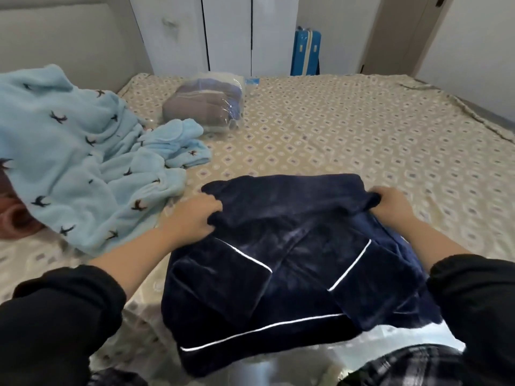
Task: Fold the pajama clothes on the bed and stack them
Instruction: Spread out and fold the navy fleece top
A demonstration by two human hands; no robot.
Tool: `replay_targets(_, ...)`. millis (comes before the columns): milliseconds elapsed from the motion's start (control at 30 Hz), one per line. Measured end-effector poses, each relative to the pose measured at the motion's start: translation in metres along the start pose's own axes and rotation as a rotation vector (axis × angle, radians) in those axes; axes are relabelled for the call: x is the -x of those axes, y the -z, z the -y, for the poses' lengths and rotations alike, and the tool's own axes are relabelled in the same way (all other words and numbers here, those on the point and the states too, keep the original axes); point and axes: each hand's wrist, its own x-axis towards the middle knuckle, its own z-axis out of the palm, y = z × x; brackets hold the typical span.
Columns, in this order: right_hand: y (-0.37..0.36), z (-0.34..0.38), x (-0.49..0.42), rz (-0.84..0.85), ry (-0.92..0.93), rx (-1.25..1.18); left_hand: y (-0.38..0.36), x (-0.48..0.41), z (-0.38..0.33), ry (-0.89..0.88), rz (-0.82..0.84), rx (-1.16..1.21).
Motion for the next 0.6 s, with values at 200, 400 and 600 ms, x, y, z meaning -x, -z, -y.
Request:
replay_targets(200, -0.006, -0.001, 0.017, 0.249, -0.135, 0.270, -0.007, 0.008, -0.013, 0.092, 0.225, 0.082)
replay_targets(400, -0.030, 0.066, 0.002, -0.090, 0.139, 0.183, -0.004, -0.016, -0.042, 0.171, 0.282, 0.076)
replay_targets(600, -0.097, 0.088, 0.014, 0.450, 0.047, 0.343, -0.023, -0.001, -0.042, 0.167, 0.242, 0.202)
